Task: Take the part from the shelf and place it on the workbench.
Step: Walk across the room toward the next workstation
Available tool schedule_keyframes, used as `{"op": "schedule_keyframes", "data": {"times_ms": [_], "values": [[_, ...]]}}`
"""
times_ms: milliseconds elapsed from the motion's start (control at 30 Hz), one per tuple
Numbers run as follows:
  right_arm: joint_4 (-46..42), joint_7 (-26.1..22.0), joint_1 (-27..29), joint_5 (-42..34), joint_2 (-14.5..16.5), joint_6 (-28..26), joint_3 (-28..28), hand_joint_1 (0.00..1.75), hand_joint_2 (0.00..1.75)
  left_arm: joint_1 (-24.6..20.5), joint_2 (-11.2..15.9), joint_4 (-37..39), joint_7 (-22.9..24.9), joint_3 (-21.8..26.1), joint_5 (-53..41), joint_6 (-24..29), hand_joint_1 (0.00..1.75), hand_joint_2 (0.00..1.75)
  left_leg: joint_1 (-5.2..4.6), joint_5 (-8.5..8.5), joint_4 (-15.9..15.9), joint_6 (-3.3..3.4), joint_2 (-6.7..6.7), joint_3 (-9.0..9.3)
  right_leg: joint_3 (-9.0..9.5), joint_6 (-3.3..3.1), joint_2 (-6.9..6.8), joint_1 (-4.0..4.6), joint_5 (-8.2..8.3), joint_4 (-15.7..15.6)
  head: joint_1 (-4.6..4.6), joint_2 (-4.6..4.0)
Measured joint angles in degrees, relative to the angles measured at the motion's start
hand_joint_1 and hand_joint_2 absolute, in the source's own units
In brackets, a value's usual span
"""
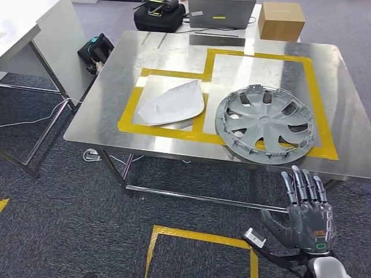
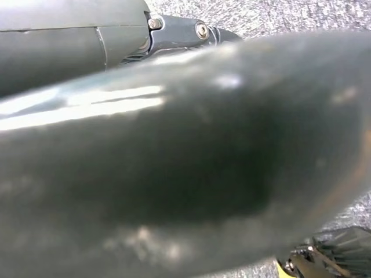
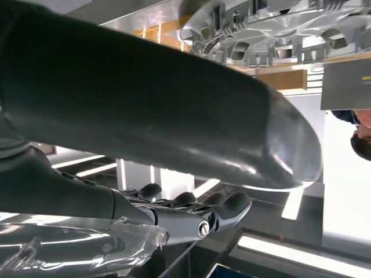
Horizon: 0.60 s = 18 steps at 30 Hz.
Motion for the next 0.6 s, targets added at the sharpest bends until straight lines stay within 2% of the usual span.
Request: {"op": "schedule_keyframes", "data": {"times_ms": [33, 67, 100, 133, 167, 200, 233, 267, 300, 333, 367, 400, 433, 467, 500, 533, 567, 600], "values": [[-0.19, -0.03, 0.5, 0.0, 0.01, -0.05, -0.3, 0.0, 0.0, 0.03, -0.09, 0.0, 0.04, 0.01, -0.04, 0.06, 0.0, 0.0, 0.01, 0.39, -0.09, 0.25, 0.07, -0.44, -0.36, 0.32, 0.04, -0.08, -0.11, 0.15, -0.06, 0.0], [-0.37, -0.03, 1.06, 0.0, 0.02, -0.09, -0.62, 0.0, 0.0, 0.12, -0.16, 0.0, 0.08, 0.02, -0.09, 0.1, 0.0, 0.0, 0.06, 0.87, -0.16, 0.59, 0.17, -0.93, -0.9, 0.63, 0.06, -0.14, -1.27, 0.98, -0.01, 0.0], [-0.54, -0.04, 1.6, 0.0, 0.03, -0.13, -0.96, 0.0, 0.0, 0.21, -0.24, 0.0, 0.11, 0.04, -0.16, 0.15, 0.0, 0.0, 0.12, 1.43, -0.25, 0.97, 0.29, -1.43, -1.6, 0.87, 0.09, -0.16, -3.36, 2.8, 0.06, 0.0], [-0.71, -0.04, 2.1, 0.0, 0.04, -0.2, -1.31, 0.0, 0.0, 0.25, -0.29, 0.0, 0.11, 0.07, -0.25, 0.2, 0.0, 0.0, 0.12, 1.93, -0.21, 1.25, 0.38, -2.02, -2.5, 1.05, 0.11, -0.19, -6.31, 5.88, 0.16, 0.0], [-0.9, -0.04, 2.56, 0.0, 0.04, -0.25, -1.66, 0.0, 0.0, 0.26, -0.36, 0.0, 0.11, 0.1, -0.37, 0.25, 0.0, 0.0, 0.05, 2.49, -0.15, 1.49, 0.42, -2.71, -3.47, 1.21, 0.09, -0.18, -9.18, 9.77, 0.31, 0.0], [-1.08, -0.04, 2.98, 0.0, 0.04, -0.31, -1.98, 0.0, 0.0, 0.24, -0.44, 0.0, 0.11, 0.14, -0.48, 0.28, 0.0, 0.0, -0.05, 3.05, -0.1, 1.61, 0.44, -3.43, -4.11, 1.28, 0.09, -0.16, -11.03, 13.4, 0.37, 0.0], [-1.29, -0.04, 3.43, 0.0, 0.04, -0.37, -2.32, 0.0, 0.0, 0.22, -0.53, 0.0, 0.11, 0.18, -0.57, 0.32, 0.0, 0.0, -0.16, 3.71, -0.02, 1.64, 0.45, -4.28, -4.23, 1.3, 0.1, -0.13, -11.48, 16.06, 0.39, 0.0], [-1.46, -0.04, 3.84, 0.0, 0.04, -0.39, -2.63, 0.0, 0.0, 0.22, -0.62, 0.0, 0.12, 0.21, -0.62, 0.35, 0.0, 0.0, -0.24, 4.36, 0.06, 1.62, 0.46, -5.17, -3.53, 1.25, 0.1, -0.07, -10.46, 16.92, 0.39, 0.0], [-1.63, -0.03, 4.18, 0.0, 0.04, -0.41, -2.92, 0.0, 0.0, 0.23, -0.68, 0.0, 0.12, 0.25, -0.63, 0.38, 0.0, 0.0, -0.29, 5.01, 0.14, 1.55, 0.46, -6.06, -1.92, 1.13, 0.1, -0.01, -8.61, 15.87, 0.39, -0.01], [-1.83, -0.03, 4.46, 0.0, 0.04, -0.42, -3.2, 0.0, 0.0, 0.23, -0.75, 0.0, 0.12, 0.28, -0.64, 0.4, 0.0, 0.0, -0.32, 5.71, 0.23, 1.43, 0.45, -6.96, 0.7, 0.98, 0.1, 0.07, -6.88, 13.01, 0.39, -0.01], [-2.03, -0.02, 4.6, 0.0, 0.04, -0.43, -3.44, 0.0, 0.0, 0.22, -0.79, -0.01, 0.12, 0.3, -0.64, 0.41, 0.0, 0.0, -0.37, 6.29, 0.36, 1.27, 0.44, -7.67, 3.85, 0.81, 0.1, 0.15, -6.18, 9.07, 0.38, 0.0], [-2.32, -0.02, 4.7, 0.0, 0.04, -0.45, -3.71, 0.0, 0.0, 0.19, -0.84, -0.01, 0.11, 0.31, -0.65, 0.43, 0.0, 0.0, -0.46, 6.9, 0.55, 1.07, 0.45, -8.25, 7.31, 0.63, 0.1, 0.22, -6.53, 4.24, 0.4, 0.0], [-2.56, -0.02, 4.75, 0.0, 0.04, -0.49, -3.95, 0.0, 0.0, 0.18, -0.87, -0.01, 0.11, 0.32, -0.65, 0.43, 0.0, 0.0, -0.52, 7.54, 0.69, 0.88, 0.45, -8.66, 9.72, 0.42, 0.13, 0.31, -7.31, 0.44, 0.4, 0.0], [-2.75, -0.02, 4.84, 0.0, 0.03, -0.57, -4.15, 0.0, 0.0, 0.18, -0.89, -0.01, 0.1, 0.34, -0.66, 0.44, 0.0, 0.0, -0.56, 8.12, 0.8, 0.7, 0.46, -8.93, 11.03, 0.24, 0.15, 0.42, -8.05, -1.89, 0.43, 0.0], [-2.88, -0.02, 5.02, 0.0, 0.03, -0.66, -4.35, 0.0, 0.0, 0.21, -0.91, 0.0, 0.1, 0.36, -0.66, 0.45, 0.0, 0.0, -0.56, 8.69, 0.87, 0.5, 0.44, -9.17, 11.36, -0.02, 0.15, 0.5, -8.26, -3.06, 0.48, 0.0], [-2.91, -0.02, 5.24, -0.01, 0.03, -0.74, -4.49, 0.0, 0.0, 0.27, -0.89, 0.0, 0.09, 0.39, -0.66, 0.46, 0.0, 0.0, -0.5, 8.9, 0.96, 0.26, 0.38, -9.41, 10.7, -0.38, 0.06, 0.44, -7.93, -2.81, 0.54, 0.0], [-2.95, -0.03, 5.47, -0.01, 0.03, -0.81, -4.63, 0.0, 0.0, 0.37, -0.9, 0.0, 0.09, 0.42, -0.66, 0.46, 0.0, 0.0, -0.44, 8.02, 1.51, -0.11, 0.33, -9.76, 10.15, -0.8, -0.03, 0.35, -7.47, -2.65, 0.52, 0.0], [-2.97, -0.03, 5.66, -0.02, 0.03, -0.85, -4.77, 0.0, 0.0, 0.49, -0.91, 0.0, 0.09, 0.44, -0.66, 0.46, 0.0, 0.0, -0.33, 5.93, 3.0, -0.57, 0.28, -10.3, 9.44, -1.28, -0.11, 0.21, -6.88, -2.54, 0.38, 0.0]]}}
